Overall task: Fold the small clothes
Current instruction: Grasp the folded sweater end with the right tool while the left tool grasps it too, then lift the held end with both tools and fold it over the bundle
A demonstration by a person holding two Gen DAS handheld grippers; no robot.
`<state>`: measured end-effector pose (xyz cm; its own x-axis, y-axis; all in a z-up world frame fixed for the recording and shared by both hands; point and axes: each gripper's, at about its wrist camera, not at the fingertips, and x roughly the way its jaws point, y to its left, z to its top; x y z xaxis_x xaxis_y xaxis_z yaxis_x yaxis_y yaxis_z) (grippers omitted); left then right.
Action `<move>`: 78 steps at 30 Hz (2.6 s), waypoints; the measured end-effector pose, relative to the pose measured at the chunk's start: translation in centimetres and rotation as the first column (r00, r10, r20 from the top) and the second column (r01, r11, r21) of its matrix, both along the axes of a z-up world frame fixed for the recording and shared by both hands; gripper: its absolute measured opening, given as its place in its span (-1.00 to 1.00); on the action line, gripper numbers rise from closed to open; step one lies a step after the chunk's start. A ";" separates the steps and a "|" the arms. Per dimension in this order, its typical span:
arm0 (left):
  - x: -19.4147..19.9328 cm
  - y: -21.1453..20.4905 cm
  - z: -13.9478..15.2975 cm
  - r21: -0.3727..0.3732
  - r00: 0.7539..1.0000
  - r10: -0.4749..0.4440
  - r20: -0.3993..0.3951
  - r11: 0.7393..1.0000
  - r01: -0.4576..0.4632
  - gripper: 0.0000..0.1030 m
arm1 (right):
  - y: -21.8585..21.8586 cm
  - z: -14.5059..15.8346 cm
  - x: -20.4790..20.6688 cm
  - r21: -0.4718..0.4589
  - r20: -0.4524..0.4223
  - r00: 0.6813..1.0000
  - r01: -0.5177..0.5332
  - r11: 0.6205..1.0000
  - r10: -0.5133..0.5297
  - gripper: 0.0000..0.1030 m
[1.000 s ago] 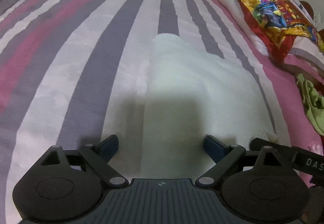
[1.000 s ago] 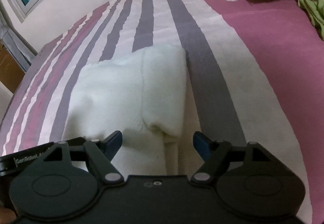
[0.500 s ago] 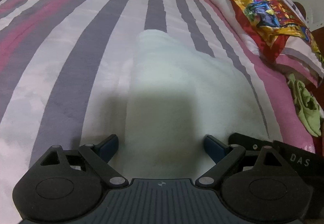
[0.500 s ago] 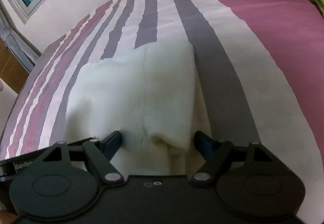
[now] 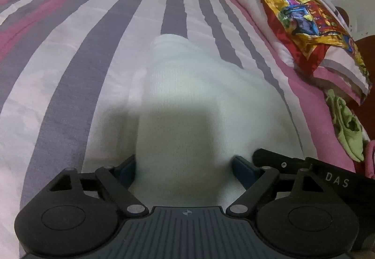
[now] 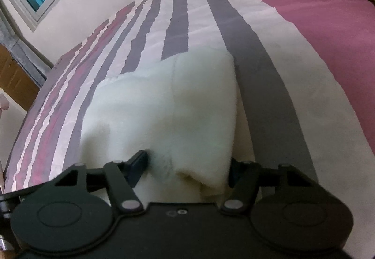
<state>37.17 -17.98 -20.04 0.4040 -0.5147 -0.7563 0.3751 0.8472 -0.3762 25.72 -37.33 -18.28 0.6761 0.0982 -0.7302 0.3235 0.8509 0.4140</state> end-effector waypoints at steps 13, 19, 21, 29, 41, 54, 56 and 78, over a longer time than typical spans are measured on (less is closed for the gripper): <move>0.5 1.0 0.2 -0.007 0.998 0.047 -0.029 0.999 -0.047 0.65 | -0.1 0.6 -0.1 -0.008 -0.011 1.000 0.000 1.000 0.000 0.14; 0.3 0.8 0.3 -0.023 0.999 0.046 -0.025 0.999 -0.047 0.36 | 0.5 0.9 -0.1 -0.045 -0.007 1.000 -0.019 0.999 0.019 -0.02; 0.2 0.9 0.4 -0.023 0.999 0.043 -0.026 0.999 -0.043 0.34 | 0.3 1.0 -0.4 -0.026 -0.004 1.000 -0.013 1.000 0.013 -0.04; 0.8 1.0 -0.4 -0.029 0.997 0.047 -0.065 0.998 -0.049 0.54 | -1.4 0.0 -0.8 0.022 -0.003 0.999 0.032 0.999 -0.031 0.37; -0.2 -0.2 0.6 -0.003 0.998 0.057 -0.004 0.998 -0.057 -0.06 | 0.8 0.0 -0.1 0.052 0.035 0.999 -0.011 0.999 0.009 -0.30; -1.3 0.7 3.5 -0.028 0.998 0.037 0.051 0.999 -0.036 -0.25 | 2.6 3.3 -0.2 0.037 0.111 0.992 -0.057 0.998 0.052 -0.36; -1.3 0.7 3.9 -0.029 0.998 0.037 0.054 0.999 -0.035 -0.25 | 3.1 3.8 0.1 0.027 0.117 0.991 -0.066 0.997 0.063 -0.36; -1.3 12.5 9.4 -0.032 0.983 0.136 0.120 0.991 -0.133 -0.26 | 12.0 9.4 2.0 0.013 0.207 0.958 -0.206 0.979 0.199 -0.37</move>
